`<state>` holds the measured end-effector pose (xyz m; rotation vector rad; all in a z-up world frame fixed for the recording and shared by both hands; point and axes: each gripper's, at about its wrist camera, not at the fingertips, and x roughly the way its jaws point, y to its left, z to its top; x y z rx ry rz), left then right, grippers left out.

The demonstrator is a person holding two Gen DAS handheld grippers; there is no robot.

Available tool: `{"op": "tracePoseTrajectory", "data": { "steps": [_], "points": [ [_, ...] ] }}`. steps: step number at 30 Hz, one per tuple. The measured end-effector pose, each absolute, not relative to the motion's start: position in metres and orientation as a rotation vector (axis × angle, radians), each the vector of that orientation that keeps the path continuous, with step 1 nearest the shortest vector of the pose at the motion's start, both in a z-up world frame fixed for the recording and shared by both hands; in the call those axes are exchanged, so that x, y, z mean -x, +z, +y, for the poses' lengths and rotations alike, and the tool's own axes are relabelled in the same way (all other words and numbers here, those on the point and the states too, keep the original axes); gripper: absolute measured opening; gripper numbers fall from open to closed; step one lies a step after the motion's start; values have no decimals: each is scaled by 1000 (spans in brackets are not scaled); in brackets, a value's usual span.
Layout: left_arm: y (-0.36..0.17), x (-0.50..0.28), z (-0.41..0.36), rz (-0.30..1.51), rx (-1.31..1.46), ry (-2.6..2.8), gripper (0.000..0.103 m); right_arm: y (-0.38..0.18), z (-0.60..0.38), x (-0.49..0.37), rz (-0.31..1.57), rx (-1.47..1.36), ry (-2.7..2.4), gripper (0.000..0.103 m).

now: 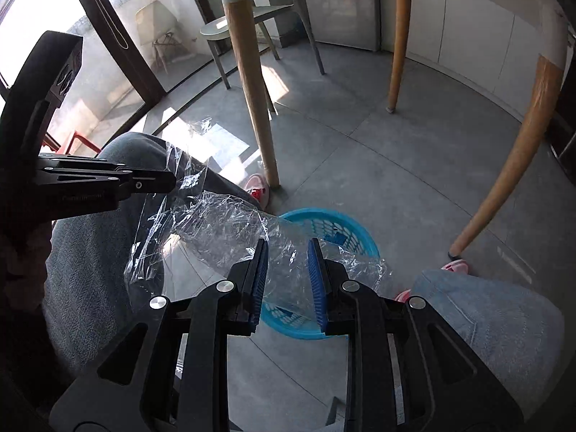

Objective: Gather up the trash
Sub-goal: 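Carry the clear plastic sheet down into the blue basket and release it with the right tool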

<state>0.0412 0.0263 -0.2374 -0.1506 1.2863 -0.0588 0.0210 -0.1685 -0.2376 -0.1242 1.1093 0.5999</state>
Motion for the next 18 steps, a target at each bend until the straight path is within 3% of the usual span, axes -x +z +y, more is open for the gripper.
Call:
{"op": "tracePoseTrajectory", "data": {
  "steps": [8, 18],
  "points": [
    [-324, -104, 2, 1413, -9, 15, 1, -309, -140, -78, 1250, 168, 543, 22],
    [-425, -138, -6, 1666, -11, 38, 1, -419, -129, -120, 1529, 138, 461, 22]
  ]
}}
